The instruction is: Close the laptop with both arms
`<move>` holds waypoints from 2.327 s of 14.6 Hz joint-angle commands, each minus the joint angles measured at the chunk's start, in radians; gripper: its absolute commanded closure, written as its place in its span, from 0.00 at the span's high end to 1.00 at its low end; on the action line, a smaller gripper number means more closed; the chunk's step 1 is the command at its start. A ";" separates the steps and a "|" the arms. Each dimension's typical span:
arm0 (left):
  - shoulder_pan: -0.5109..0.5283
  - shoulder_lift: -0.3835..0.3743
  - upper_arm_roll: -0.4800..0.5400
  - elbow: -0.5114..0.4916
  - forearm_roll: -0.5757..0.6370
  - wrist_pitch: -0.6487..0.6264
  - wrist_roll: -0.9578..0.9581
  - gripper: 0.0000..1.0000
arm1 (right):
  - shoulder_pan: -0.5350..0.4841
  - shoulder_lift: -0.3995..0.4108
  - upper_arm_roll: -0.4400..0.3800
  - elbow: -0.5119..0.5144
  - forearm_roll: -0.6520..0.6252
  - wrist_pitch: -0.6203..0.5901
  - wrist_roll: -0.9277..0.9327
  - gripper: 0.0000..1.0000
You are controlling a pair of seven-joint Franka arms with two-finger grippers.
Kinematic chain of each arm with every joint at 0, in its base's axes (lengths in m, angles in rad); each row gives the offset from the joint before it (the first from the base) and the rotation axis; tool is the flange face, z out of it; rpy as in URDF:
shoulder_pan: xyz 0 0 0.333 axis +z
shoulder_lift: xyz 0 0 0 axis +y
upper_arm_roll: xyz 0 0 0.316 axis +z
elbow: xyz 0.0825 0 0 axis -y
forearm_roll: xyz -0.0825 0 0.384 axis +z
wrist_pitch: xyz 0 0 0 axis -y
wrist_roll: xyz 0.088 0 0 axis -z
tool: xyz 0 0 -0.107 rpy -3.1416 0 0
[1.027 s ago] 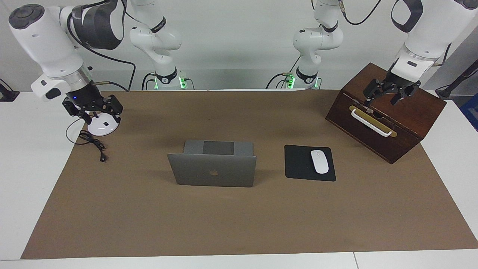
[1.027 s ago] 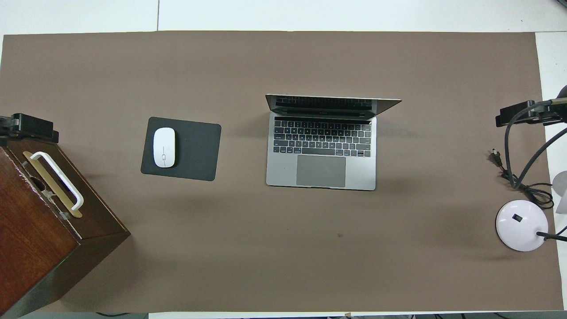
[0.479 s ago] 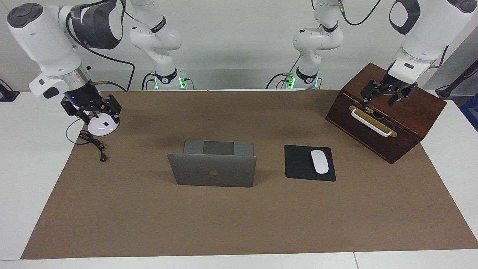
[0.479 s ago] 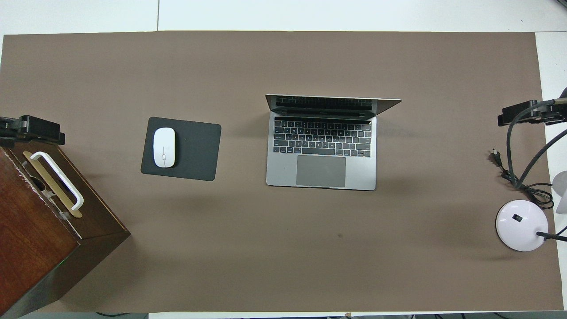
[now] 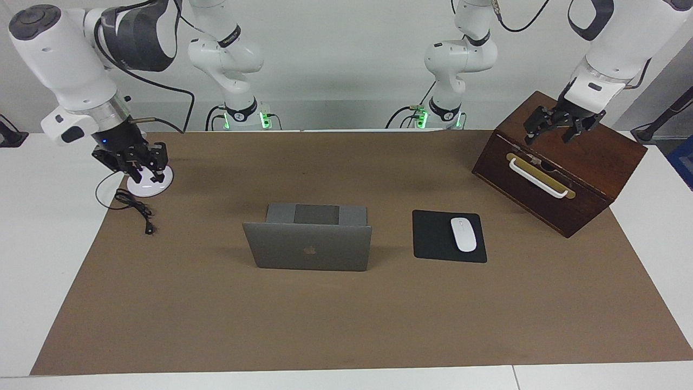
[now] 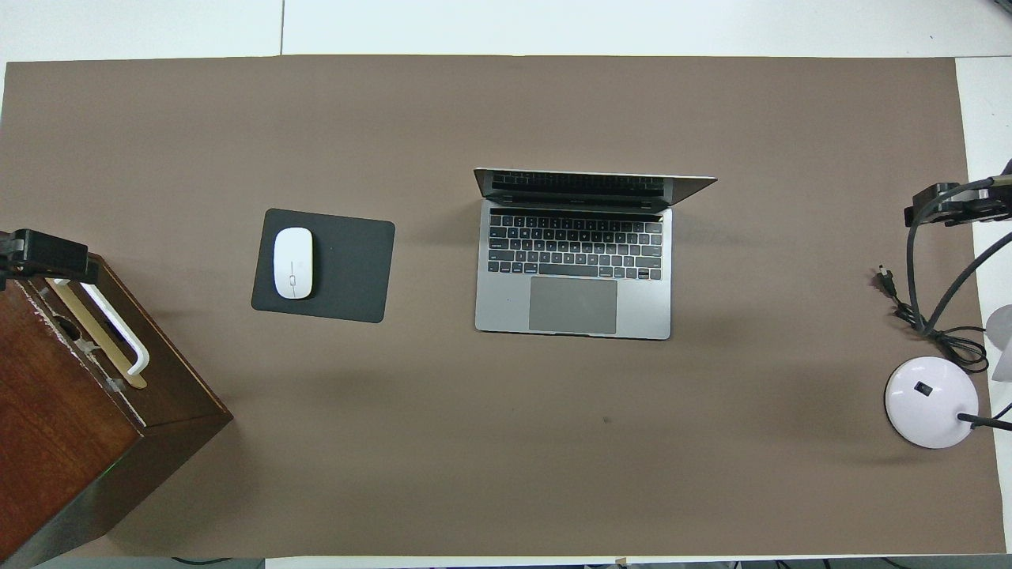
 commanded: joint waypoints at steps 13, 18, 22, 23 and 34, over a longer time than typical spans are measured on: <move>-0.100 -0.035 -0.028 -0.051 -0.010 0.164 -0.103 1.00 | -0.035 0.361 0.011 0.359 -0.065 0.161 -0.072 0.00; -0.104 -0.041 -0.028 -0.068 -0.012 0.178 -0.108 0.80 | 0.114 0.514 0.007 0.525 -0.067 0.187 0.164 0.00; -0.104 -0.041 -0.028 -0.068 -0.015 0.181 -0.112 0.00 | 0.247 0.525 -0.004 0.527 -0.111 0.187 0.370 0.00; -0.106 -0.041 -0.028 -0.068 -0.018 0.175 -0.126 0.00 | 0.283 0.524 -0.004 0.527 -0.123 0.181 0.416 0.00; -0.317 -0.107 -0.034 -0.314 -0.170 0.596 -0.131 0.00 | 0.505 0.518 0.002 0.515 -0.241 0.170 0.770 0.00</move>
